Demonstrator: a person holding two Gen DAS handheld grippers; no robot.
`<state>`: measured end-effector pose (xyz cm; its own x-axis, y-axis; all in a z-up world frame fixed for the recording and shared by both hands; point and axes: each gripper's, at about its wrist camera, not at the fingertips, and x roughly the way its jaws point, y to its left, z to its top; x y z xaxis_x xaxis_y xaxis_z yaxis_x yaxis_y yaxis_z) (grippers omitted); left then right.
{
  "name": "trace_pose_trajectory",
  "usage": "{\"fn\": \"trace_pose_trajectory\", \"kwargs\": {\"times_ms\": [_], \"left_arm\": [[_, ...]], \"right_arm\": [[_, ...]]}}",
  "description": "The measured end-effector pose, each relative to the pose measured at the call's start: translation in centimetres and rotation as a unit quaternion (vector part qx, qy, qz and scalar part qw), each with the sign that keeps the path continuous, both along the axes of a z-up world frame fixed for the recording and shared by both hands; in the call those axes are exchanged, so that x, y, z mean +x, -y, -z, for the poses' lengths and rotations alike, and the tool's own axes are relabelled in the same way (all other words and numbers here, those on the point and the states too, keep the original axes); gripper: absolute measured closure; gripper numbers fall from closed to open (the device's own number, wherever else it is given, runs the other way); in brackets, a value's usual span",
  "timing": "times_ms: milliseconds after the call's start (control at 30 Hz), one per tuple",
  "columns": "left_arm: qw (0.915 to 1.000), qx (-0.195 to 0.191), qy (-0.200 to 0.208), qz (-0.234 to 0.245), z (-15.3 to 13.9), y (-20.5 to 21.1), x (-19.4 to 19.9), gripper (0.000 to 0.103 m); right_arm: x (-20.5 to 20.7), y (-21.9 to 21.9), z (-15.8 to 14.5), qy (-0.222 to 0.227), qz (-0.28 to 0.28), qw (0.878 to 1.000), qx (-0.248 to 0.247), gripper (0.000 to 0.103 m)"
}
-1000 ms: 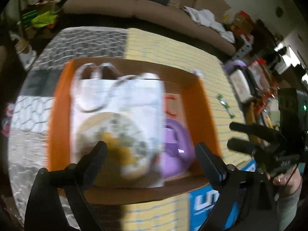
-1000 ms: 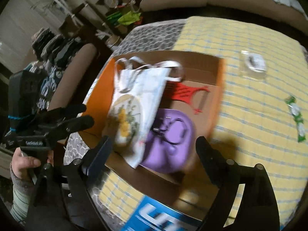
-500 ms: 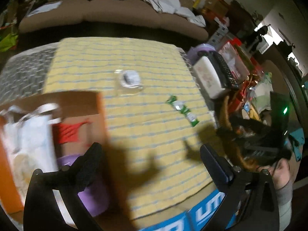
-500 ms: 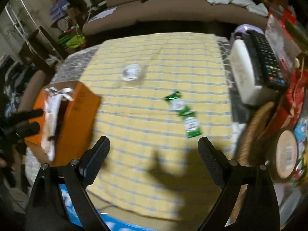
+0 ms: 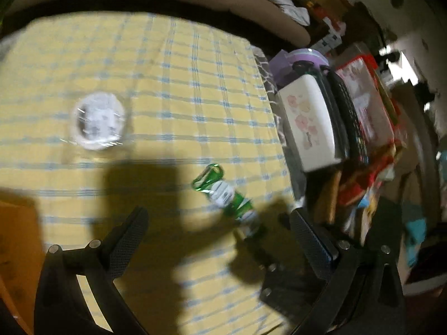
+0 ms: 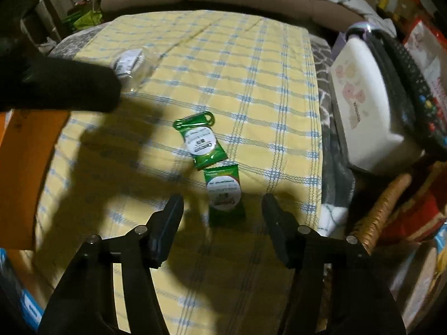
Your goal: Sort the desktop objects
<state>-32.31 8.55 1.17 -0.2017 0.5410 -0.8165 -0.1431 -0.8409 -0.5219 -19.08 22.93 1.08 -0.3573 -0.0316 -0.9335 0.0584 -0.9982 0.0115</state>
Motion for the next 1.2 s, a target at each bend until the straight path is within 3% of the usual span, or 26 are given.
{"fn": "trace_pose_trajectory", "kwargs": {"times_ms": [167,300,433,533,667,800,900,967,1000,1067,1133,1200], "left_arm": [[0.9972,0.055,0.036,-0.037,2.2,-0.6,-1.0,0.001],[0.989,0.107,0.066,-0.078,3.7,0.3,-1.5,0.002],[0.9911,0.087,0.064,-0.078,3.9,0.2,-1.7,0.002],[0.9973,0.034,0.043,-0.048,3.6,-1.5,-1.7,0.002],[0.9991,-0.012,0.028,-0.031,4.0,-3.4,-2.2,0.002],[0.9973,-0.067,0.017,-0.025,4.8,-5.6,-2.7,0.009],[0.9903,-0.139,0.004,0.001,4.8,-7.4,-2.6,0.02],[0.98,-0.199,-0.008,0.01,4.6,-8.0,-2.3,0.046],[0.9771,-0.212,-0.015,0.011,4.5,-7.9,-2.2,0.052],[0.9751,-0.22,-0.026,0.012,4.4,-7.2,-2.1,0.076],[0.9762,-0.215,-0.026,0.014,4.4,-5.8,-2.0,0.093],[0.9823,-0.185,-0.017,0.021,4.4,-4.0,-1.6,0.096]], "right_arm": [[0.1,-0.9,2.2,0.007,0.015,0.999,-0.028,0.067],[0.6,-0.5,2.6,-0.014,0.012,1.0,-0.015,0.067],[1.3,-0.6,2.6,-0.022,0.001,1.0,-0.018,0.075],[3.1,-1.1,1.9,-0.023,0.009,0.998,-0.062,0.075],[6.5,-1.2,0.3,-0.031,0.012,0.993,-0.113,0.075],[8.1,-0.8,-1.5,-0.049,0.008,0.993,-0.112,0.075],[8.3,-0.3,-2.0,-0.056,0.005,0.993,-0.105,0.075],[8.1,-0.4,-2.0,-0.057,0.005,0.992,-0.111,0.075],[8.2,-0.5,-1.7,-0.055,0.005,0.992,-0.111,0.075],[8.6,-0.5,-1.6,-0.054,0.005,0.993,-0.109,0.075],[9.4,-0.4,-1.7,-0.052,0.006,0.992,-0.113,0.075],[9.9,-0.6,-1.7,-0.054,0.007,0.992,-0.113,0.075]]}}
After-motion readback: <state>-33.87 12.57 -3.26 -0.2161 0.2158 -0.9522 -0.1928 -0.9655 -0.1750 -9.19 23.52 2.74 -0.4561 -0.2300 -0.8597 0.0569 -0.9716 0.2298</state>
